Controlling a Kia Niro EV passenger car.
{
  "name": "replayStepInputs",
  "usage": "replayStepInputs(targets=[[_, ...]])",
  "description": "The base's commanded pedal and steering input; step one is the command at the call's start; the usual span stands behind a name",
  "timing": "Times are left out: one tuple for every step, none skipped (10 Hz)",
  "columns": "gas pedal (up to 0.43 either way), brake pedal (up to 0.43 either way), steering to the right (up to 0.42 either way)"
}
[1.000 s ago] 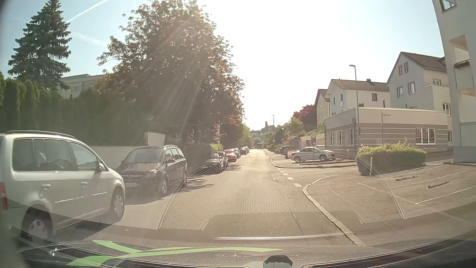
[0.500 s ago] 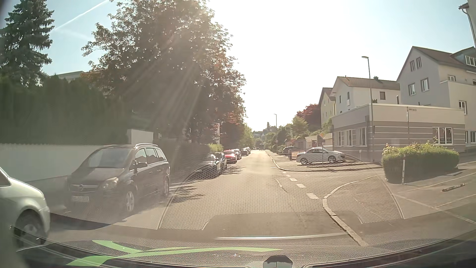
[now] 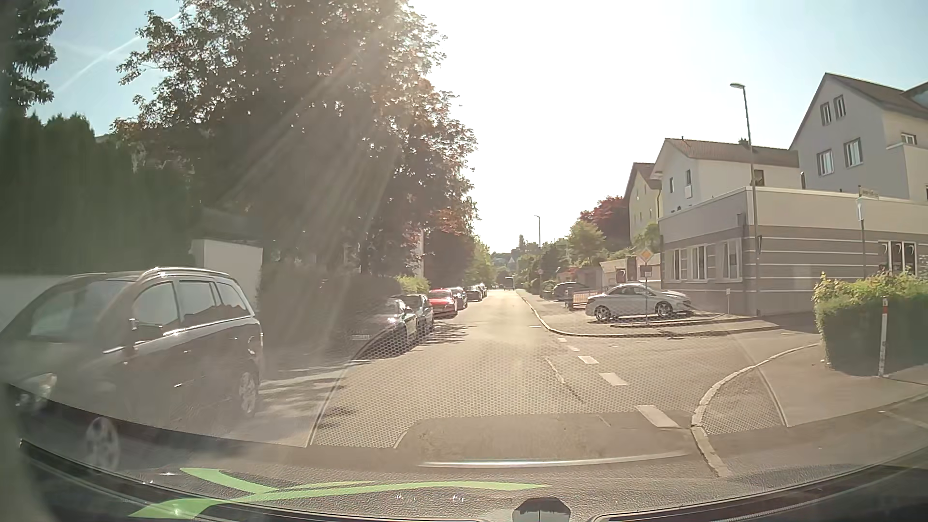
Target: Follow the waypoints while adhering to traffic rules and regulations
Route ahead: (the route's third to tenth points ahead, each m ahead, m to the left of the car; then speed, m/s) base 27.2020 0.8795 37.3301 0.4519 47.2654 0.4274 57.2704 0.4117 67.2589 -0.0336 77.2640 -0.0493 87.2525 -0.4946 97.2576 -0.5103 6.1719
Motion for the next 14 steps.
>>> replayStepInputs(targets=[[0.079, 0.000, 0.010], [0.079, 0.000, 0.010], [0.079, 0.000, 0.010], [0.079, 0.000, 0.010], [0.079, 0.000, 0.008], [0.079, 0.000, 0.005], [0.079, 0.000, 0.005], [0.079, 0.000, 0.005], [0.067, 0.000, 0.005], [0.047, 0.000, 0.005], [0.039, 0.000, 0.005], [0.028, 0.000, 0.005], [0.020, 0.000, 0.005], [0.020, 0.000, 0.005]])
